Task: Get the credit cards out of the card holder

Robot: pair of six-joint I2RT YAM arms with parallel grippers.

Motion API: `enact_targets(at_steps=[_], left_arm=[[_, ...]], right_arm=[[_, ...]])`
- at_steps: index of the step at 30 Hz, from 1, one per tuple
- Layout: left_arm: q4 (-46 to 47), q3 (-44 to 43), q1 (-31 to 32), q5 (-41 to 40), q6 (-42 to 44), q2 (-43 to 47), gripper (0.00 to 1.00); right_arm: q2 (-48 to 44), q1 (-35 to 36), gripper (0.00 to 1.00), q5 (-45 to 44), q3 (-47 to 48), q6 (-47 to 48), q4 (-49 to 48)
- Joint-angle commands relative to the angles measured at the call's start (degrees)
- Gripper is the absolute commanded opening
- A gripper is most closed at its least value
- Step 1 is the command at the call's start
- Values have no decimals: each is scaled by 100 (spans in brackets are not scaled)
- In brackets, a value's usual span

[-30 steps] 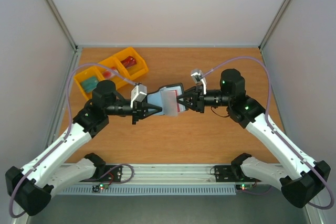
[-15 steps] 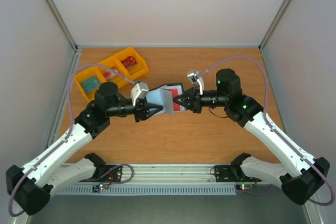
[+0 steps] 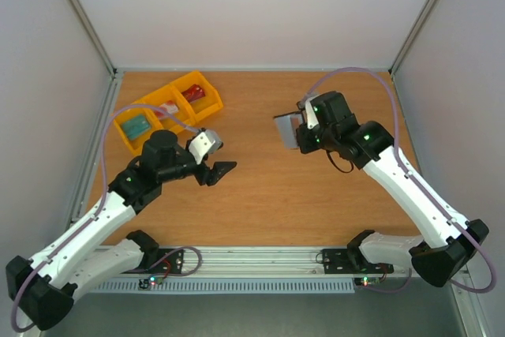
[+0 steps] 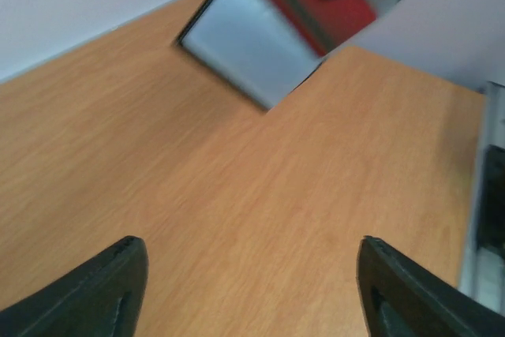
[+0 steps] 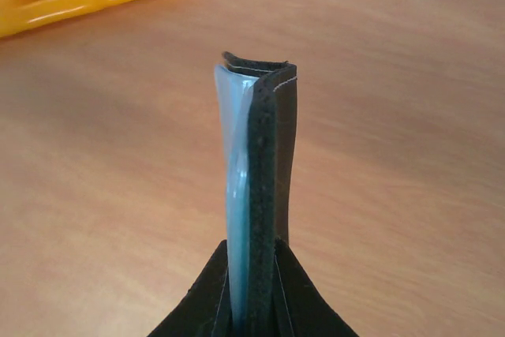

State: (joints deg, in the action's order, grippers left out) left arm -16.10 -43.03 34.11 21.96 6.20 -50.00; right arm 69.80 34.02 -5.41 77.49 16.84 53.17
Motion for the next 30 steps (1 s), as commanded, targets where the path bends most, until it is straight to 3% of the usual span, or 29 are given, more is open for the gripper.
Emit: enact_targets(at_steps=[1, 3, 4, 7, 16, 20, 25, 30], left_arm=[[577, -242, 8, 1904, -236, 181, 67], [1576, -116, 15, 2959, -980, 164, 61], [2053, -46, 35, 3196, -1820, 128, 58], [2410, -34, 113, 3016, -2964, 10, 39], [2332, -278, 441, 2930, -2744, -81, 37], [2290, -193, 474, 2545, -2814, -121, 35], [2018, -57, 197, 1555, -2982, -48, 30], [2264, -46, 87, 2284, -2689, -49, 30]], right_arm=[[-471, 32, 1, 2221, -243, 440, -689], [-658, 27, 1, 3449, -484, 400, -1299], [-739, 30, 1, 3852, -603, 350, -1568], [-879, 26, 1, 4627, -859, 135, -2192], [-935, 118, 1, 4880, -1270, -259, -3022], [-999, 172, 1, 4842, -1290, -285, -3195], [-1207, 183, 1, 5720, -1471, -344, -3680], [-1241, 202, 1, 6147, -1649, -339, -3854]])
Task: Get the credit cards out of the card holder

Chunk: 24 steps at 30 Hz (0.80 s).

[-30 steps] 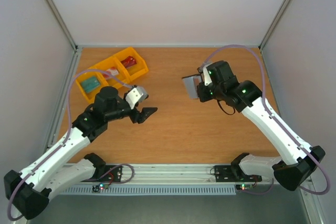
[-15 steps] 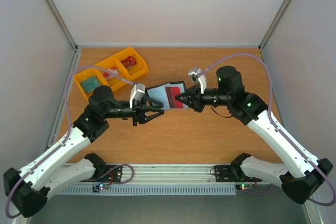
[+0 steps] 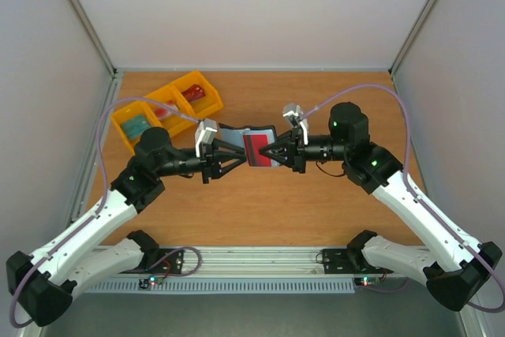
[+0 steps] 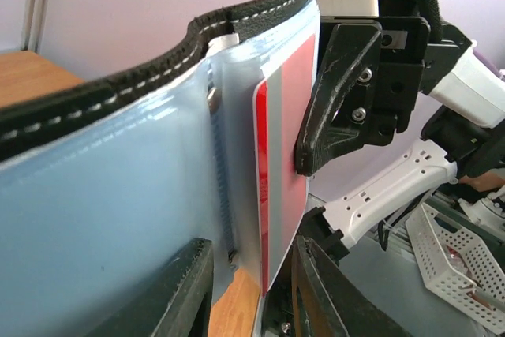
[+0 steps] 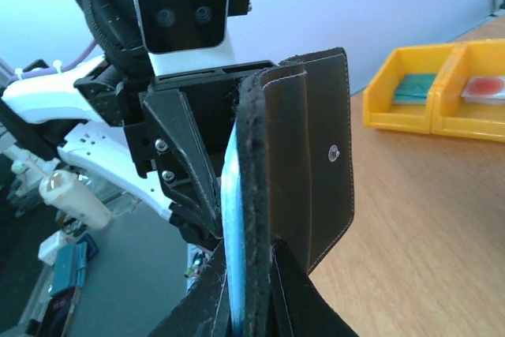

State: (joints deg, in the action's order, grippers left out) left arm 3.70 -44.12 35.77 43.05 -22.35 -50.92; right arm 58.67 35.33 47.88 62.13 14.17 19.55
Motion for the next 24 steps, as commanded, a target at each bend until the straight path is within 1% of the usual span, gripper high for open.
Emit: enact_targets(at_steps=[1, 3, 5, 7, 9, 11, 12, 13, 14, 15, 19, 21, 24], left_arm=[[291, 54, -79, 174, 137, 32, 30], [381, 37, -75, 226, 124, 11, 29], [502, 12, -28, 440, 171, -34, 26], [520, -15, 52, 573, 218, -84, 22], [548, -18, 87, 566, 168, -136, 18], [628, -24, 116, 578, 89, -167, 18], [650, -42, 127, 611, 84, -170, 16], [657, -52, 138, 649, 116, -173, 12], [641, -61, 141, 676, 143, -169, 5], [614, -62, 141, 686, 178, -158, 1], [587, 1, 141, 896, 163, -52, 0], [550, 50, 139, 923, 136, 2, 0], [500, 98, 130, 724, 113, 64, 0]], right_arm=[[-128, 88, 1, 876, -133, -80, -542], [-128, 127, 1, 919, -172, -65, -642], [-122, 154, 1, 888, -183, -56, -703], [-96, 173, 1, 940, -190, -63, -787], [-70, 198, 1, 1021, -184, -59, -827], [-44, 216, 1, 1066, -175, -40, -817], [-39, 221, 1, 1086, -174, -31, -811], [-32, 224, 1, 1096, -175, -17, -796], [-54, 228, 1, 1108, -182, -1, -781], [-76, 226, 1, 1107, -190, 22, -759], [-230, 227, 2, 1019, -166, 273, -433], [-260, 218, 6, 875, -99, 483, -96], [-172, 215, 20, 859, 31, 670, 315]])
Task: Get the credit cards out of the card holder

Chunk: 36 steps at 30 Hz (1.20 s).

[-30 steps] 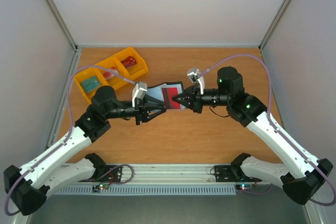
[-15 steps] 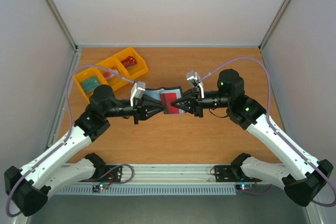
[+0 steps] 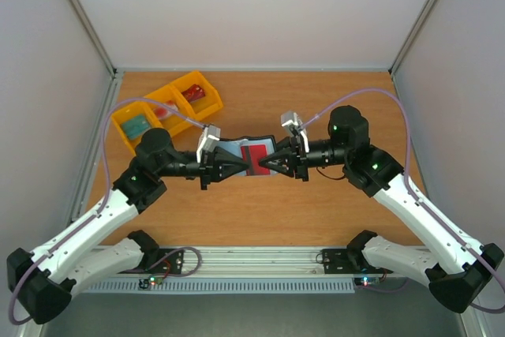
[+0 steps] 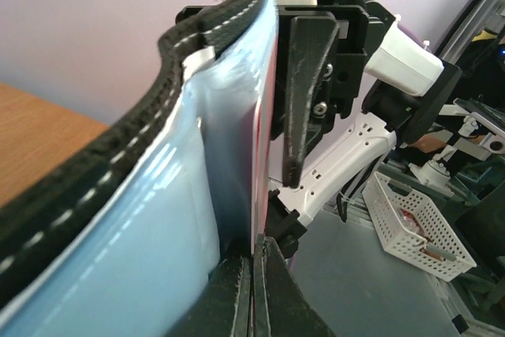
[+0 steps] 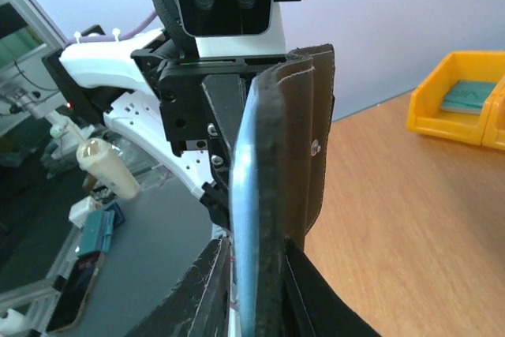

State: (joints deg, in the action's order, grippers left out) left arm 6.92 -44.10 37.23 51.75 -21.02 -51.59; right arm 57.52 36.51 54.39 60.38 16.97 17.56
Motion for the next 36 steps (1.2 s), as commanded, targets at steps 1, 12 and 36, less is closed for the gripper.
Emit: enact_targets(at_steps=[1, 12, 36], left_arm=[[175, 114, -13, -199, -57, 145, 0], [41, 142, -79, -64, -1, 261, 0], [142, 252, -156, 213, 101, 309, 12]], right_arm=[[-28, 97, 22, 252, 237, 408, 588], [-230, -100, 13, 287, 275, 552, 852], [-118, -306, 7, 669, 424, 676, 1144]])
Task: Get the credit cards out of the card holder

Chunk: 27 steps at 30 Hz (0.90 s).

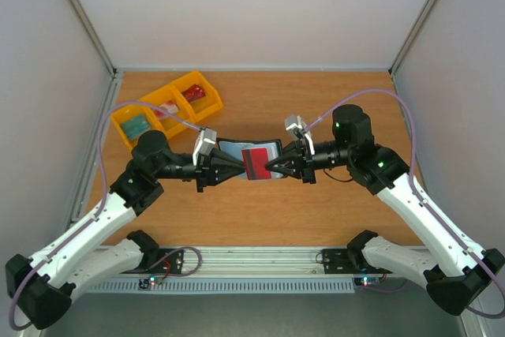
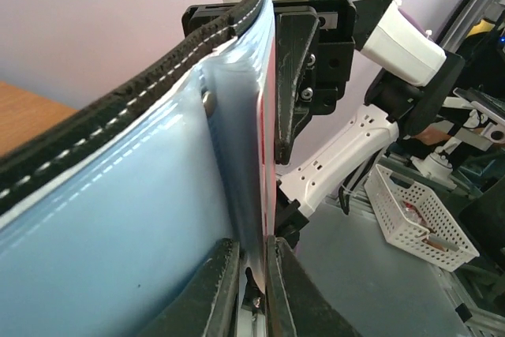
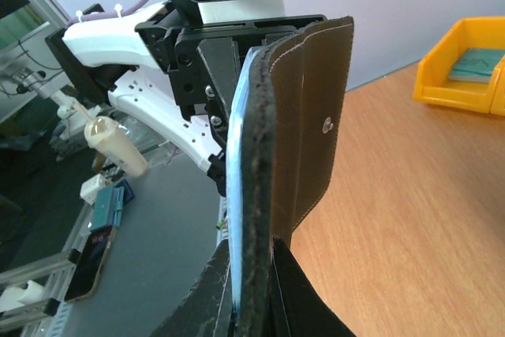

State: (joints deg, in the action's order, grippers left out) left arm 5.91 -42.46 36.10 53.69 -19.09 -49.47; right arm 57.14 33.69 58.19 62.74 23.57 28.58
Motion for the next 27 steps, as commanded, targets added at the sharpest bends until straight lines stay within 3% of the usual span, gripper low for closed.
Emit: enact_targets(at_steps=[1, 6, 12, 18, 25, 27], left_arm=[[218, 96, -56, 58, -94, 119, 13], [279, 155, -61, -129, -171, 85, 21], [466, 141, 29, -229, -257, -109, 22], [507, 122, 68, -262, -280, -129, 10], [507, 36, 154, -322, -244, -206, 10], [506, 22, 177, -318, -231, -222, 2]], right_arm=[[-101, -21, 8, 280, 186, 42, 62], [-5, -25, 9, 413, 193, 4, 6], [20, -21, 10, 484, 156, -104, -207], [-3, -25, 10, 493, 118, -126, -230], [16, -24, 10, 476, 57, -248, -381], [3, -24, 10, 481, 38, -265, -413]])
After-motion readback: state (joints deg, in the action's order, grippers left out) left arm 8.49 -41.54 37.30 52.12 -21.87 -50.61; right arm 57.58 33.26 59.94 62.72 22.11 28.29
